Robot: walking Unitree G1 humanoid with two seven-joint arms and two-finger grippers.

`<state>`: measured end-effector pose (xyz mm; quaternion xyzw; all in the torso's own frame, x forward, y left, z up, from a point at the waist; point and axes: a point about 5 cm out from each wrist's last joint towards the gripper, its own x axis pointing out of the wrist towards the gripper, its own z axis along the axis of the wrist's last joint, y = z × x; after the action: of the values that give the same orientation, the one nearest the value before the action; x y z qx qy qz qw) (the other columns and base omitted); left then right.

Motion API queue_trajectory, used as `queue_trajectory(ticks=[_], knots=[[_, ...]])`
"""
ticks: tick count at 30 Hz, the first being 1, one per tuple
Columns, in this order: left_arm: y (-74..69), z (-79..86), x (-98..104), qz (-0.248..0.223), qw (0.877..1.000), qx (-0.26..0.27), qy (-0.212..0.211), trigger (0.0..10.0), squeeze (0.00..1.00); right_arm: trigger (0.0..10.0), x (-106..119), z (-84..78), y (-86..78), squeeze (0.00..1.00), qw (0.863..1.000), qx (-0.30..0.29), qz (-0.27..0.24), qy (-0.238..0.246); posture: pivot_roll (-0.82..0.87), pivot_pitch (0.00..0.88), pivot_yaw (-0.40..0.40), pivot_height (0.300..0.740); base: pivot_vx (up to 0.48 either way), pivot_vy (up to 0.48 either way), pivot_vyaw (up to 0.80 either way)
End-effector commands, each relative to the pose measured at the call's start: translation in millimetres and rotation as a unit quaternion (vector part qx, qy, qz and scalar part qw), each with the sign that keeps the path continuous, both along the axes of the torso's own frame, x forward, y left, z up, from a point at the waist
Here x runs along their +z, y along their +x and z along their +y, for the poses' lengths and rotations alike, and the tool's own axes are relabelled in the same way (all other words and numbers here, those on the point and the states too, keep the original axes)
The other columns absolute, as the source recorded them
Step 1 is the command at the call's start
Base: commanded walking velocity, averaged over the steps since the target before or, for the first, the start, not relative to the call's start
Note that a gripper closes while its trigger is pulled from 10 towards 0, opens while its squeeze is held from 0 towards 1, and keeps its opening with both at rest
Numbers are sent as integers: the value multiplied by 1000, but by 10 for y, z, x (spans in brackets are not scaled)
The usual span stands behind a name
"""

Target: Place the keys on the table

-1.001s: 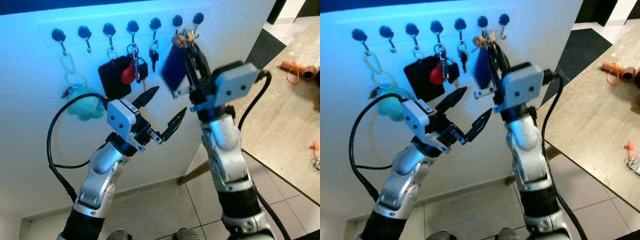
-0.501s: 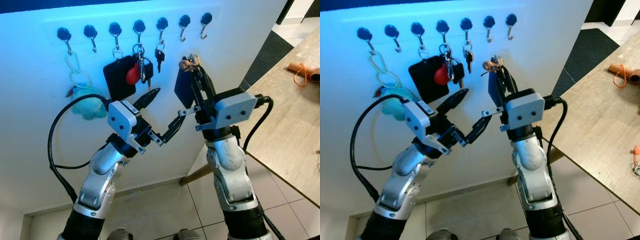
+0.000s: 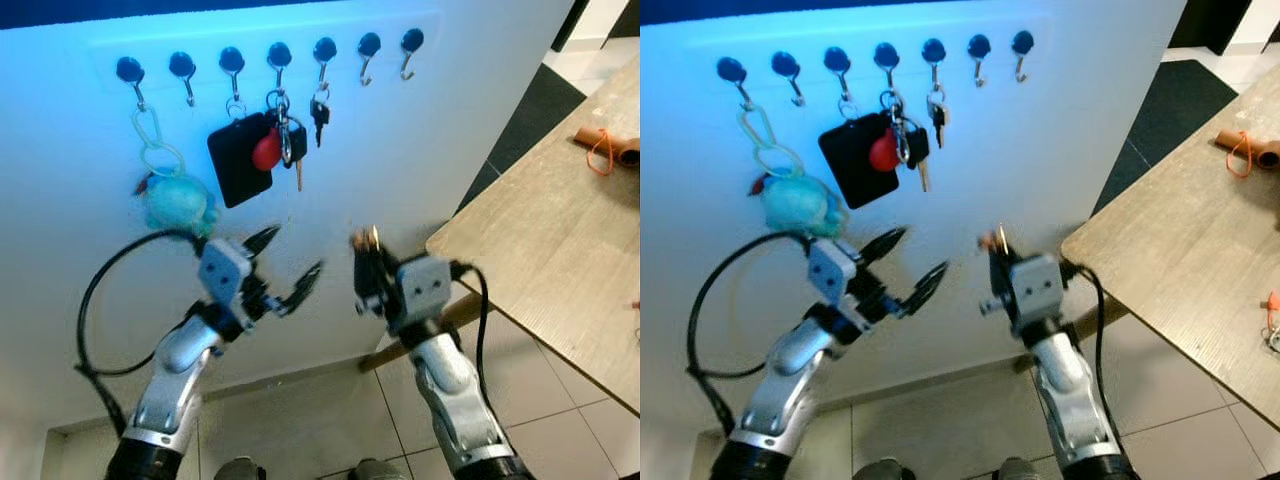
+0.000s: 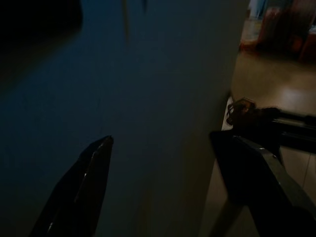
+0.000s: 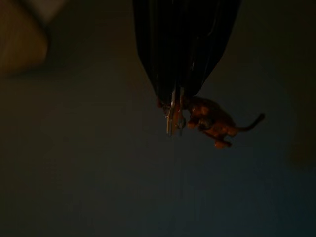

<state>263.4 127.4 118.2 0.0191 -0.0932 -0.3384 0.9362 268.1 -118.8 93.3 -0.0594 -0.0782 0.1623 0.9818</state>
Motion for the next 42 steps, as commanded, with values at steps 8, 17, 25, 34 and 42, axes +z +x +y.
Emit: queue_trajectory(ticks=[8,17,25,34,42], knots=[[-134,304,-819,164,982,70,67,10000,0,10000,-827,-156,-188,0,973,-34,218,63,53,28,-19,740,0,0,0],[-464,734,-1662,374,872,261,177,10000,0,10000,-1556,-517,-661,0,882,-214,404,112,54,0,-26,740,0,0,0],[-415,654,-1661,373,882,254,132,10000,0,10000,-1625,-806,-829,0,867,-285,403,71,47,0,-22,740,0,0,0],[-393,531,-1687,373,887,235,139,10000,0,10000,-1617,-968,-845,0,862,-311,394,60,30,0,-10,740,0,0,0],[-356,474,-1669,364,895,218,138,10000,0,10000,-1627,-928,-844,0,866,-301,396,56,31,0,-9,740,0,0,-500]])
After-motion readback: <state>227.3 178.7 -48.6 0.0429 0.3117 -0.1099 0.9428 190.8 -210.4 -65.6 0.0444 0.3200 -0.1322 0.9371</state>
